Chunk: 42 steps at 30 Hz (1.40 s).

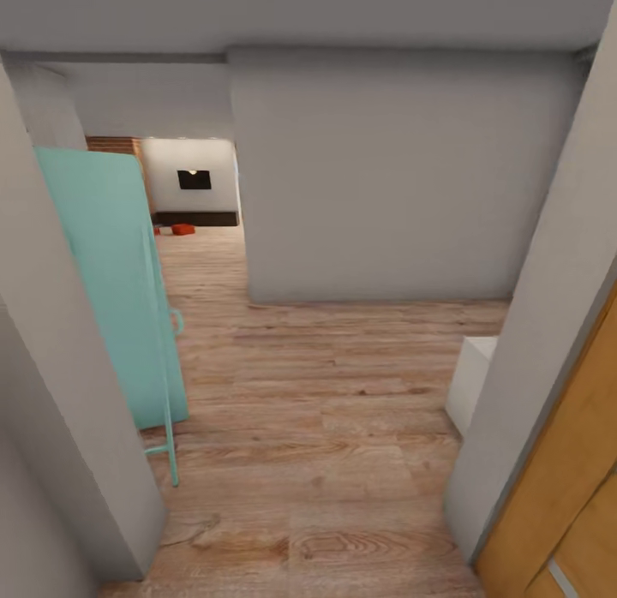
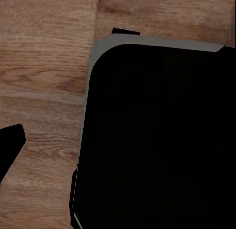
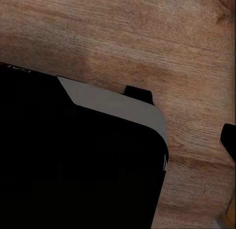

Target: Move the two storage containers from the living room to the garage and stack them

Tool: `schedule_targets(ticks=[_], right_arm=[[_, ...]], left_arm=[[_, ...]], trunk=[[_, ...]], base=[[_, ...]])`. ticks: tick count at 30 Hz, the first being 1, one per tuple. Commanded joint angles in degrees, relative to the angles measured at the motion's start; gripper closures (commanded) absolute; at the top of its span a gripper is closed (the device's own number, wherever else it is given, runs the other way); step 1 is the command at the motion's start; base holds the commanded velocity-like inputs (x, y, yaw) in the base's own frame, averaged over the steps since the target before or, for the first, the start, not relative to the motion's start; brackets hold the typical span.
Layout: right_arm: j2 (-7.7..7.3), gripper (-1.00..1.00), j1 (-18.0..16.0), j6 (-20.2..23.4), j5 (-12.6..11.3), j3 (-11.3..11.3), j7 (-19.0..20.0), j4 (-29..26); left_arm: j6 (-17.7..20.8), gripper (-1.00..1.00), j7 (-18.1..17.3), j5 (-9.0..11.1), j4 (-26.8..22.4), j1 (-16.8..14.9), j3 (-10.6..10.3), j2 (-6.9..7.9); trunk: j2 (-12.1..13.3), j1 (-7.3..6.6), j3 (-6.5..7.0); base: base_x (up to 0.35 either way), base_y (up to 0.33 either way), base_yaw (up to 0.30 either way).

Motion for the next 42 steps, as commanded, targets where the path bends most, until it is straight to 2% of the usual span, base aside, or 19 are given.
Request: schedule_targets(ticks=[1,42], right_arm=[[0.05,-1.0,-0.06,-0.33,-0.47,0.48,-0.06,0.2],[0.08,-1.0,-0.06,-0.33,-0.47,0.48,-0.1,0.15]], left_arm=[[-0.12,-1.0,-0.02,0.33,-0.01,-0.02,0.15,-0.01],[-0.12,-1.0,-0.01,0.42,-0.01,-0.02,0.15,-0.01]], trunk=[[-0.02,0.03,-0.05],[-0.02,0.03,-0.05]], base=[[0.276,0.0,0.0],[0.319,0.0,0.0]])
